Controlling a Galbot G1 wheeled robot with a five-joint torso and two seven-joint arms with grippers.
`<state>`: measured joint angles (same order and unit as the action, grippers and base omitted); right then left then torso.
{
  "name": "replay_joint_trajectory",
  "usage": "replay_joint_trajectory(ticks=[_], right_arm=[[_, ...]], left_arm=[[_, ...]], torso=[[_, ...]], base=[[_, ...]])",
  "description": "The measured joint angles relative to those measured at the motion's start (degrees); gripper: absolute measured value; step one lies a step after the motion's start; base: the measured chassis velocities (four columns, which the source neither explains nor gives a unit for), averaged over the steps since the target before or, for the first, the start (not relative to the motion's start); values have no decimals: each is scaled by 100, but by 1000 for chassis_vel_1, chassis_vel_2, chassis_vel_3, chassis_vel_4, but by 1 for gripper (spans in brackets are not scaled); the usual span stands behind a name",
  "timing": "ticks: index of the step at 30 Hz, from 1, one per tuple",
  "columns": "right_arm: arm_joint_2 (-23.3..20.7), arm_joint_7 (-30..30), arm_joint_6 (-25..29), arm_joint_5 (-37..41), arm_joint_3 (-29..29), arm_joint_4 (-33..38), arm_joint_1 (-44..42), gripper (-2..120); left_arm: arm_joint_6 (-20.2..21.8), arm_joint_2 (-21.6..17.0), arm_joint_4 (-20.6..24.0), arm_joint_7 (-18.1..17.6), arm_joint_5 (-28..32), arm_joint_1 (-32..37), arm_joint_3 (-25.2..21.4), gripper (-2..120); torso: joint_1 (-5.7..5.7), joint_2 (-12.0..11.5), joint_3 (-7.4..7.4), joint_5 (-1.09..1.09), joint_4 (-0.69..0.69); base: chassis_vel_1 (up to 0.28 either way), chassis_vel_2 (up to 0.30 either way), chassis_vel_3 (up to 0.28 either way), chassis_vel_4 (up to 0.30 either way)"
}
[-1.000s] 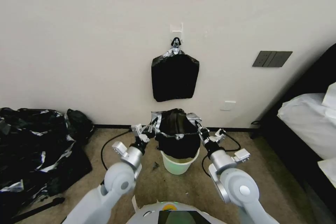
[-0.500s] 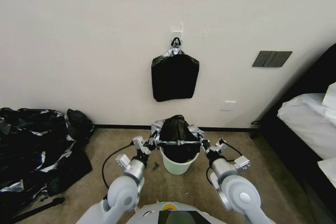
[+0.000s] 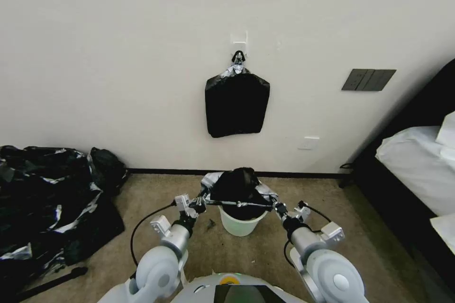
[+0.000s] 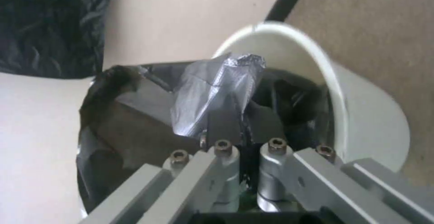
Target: Place a trash bag onto the trash bin.
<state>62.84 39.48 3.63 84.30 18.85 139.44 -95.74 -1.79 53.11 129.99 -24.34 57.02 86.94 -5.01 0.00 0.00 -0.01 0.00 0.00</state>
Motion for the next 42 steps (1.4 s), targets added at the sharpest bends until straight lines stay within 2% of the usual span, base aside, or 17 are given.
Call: replay_joint_trajectory(ticks=[6,12,20,31,42], right_arm=[[174,-14,-51,-171,-208,-61,-170,0],[327,-60,-33,-280,-244,-355,-354,0],[539,-311,12,-349,-52,-763,-410,0],[684,-549,127,-369,-8,-1015,-586,0],[935,-914,142,-557,-55,-1695,-156,0]], left_arm=[[10,15,1,5,-101,279,69,0],[-7,349,-328,50,-255,513,94,0],[-23,680,-845,136,-253,271,204,0],[-22,871,-1148,243,-282,276,333,0],[-22,1065,-1517,433,-295,46,364,0]], torso=[[0,0,0,0,0],[0,0,0,0,1],[0,-1,0,0,0],[0,0,0,0,0],[0,-1,1,0,0]], base=[[0,0,0,0],[0,0,0,0],[0,0,0,0],[0,0,0,0],[0,0,0,0]])
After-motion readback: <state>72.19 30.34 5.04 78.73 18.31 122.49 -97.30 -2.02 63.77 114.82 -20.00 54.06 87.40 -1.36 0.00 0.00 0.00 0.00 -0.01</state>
